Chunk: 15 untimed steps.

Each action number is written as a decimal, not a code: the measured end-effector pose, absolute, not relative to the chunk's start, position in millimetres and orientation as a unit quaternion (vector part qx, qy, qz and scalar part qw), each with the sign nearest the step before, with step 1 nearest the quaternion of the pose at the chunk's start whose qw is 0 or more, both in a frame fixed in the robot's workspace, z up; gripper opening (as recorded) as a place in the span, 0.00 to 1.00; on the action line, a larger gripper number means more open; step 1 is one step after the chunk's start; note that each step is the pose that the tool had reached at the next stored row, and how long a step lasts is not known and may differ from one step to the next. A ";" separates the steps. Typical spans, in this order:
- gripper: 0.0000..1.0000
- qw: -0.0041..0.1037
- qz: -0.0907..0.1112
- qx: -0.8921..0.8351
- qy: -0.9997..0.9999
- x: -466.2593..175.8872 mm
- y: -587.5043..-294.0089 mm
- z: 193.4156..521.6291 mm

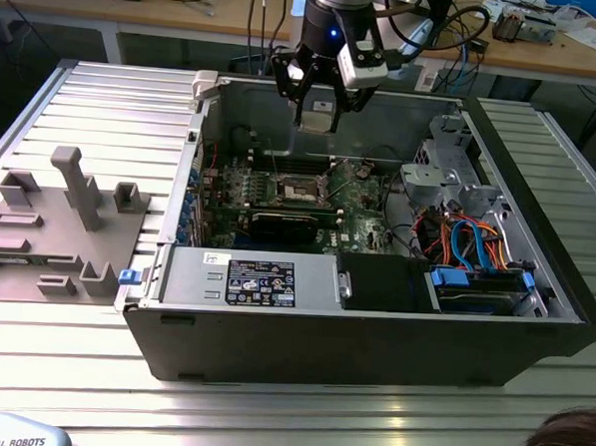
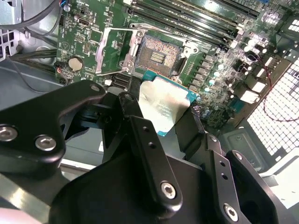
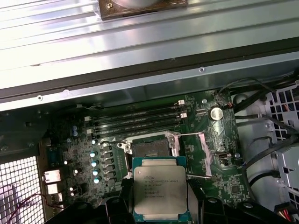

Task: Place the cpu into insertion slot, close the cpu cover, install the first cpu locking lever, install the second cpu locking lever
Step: 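Place the cpu into insertion slot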

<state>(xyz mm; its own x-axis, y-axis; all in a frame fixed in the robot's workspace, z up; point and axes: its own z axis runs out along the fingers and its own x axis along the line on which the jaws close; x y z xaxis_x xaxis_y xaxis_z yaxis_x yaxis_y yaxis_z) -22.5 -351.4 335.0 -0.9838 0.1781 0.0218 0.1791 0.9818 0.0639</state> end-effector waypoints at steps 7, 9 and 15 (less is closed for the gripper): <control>0.55 0.008 -0.033 -0.099 -0.994 -22.6 -351.4 334.9; 0.55 0.008 -0.033 -0.102 -0.994 -22.5 -351.4 334.8; 0.55 0.007 -0.033 -0.111 -0.993 -22.5 -351.4 334.6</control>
